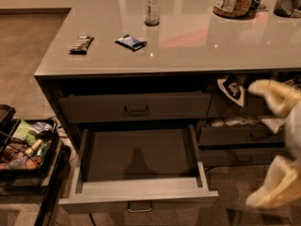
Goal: Close middle drawer
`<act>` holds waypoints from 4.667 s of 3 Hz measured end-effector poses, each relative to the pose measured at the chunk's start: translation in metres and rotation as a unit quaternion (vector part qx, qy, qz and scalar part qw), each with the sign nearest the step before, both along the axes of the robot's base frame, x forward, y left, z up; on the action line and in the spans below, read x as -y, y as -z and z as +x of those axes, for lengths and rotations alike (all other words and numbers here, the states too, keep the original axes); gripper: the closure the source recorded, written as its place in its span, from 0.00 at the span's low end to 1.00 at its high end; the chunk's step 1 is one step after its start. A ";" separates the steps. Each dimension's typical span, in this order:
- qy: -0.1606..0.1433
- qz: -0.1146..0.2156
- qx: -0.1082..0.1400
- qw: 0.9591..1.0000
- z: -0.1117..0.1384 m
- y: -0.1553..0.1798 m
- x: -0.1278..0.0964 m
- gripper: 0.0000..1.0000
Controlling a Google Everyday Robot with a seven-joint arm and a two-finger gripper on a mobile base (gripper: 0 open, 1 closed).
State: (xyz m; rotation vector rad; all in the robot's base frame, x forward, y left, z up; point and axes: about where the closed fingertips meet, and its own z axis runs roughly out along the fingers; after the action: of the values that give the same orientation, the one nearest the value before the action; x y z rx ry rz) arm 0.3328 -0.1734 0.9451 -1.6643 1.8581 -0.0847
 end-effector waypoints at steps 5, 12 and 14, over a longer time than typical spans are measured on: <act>0.000 -0.003 0.005 1.000 0.059 0.101 0.051 0.00; -0.173 0.124 -0.063 0.975 0.024 0.268 -0.045 0.00; -0.173 0.171 -0.107 0.964 0.026 0.375 -0.085 0.00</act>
Offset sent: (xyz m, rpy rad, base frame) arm -0.0133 0.0155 -0.0261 0.0420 0.0350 0.0628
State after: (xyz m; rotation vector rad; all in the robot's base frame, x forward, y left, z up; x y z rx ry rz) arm 0.3590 -0.0883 0.5705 -1.7702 1.5858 0.5517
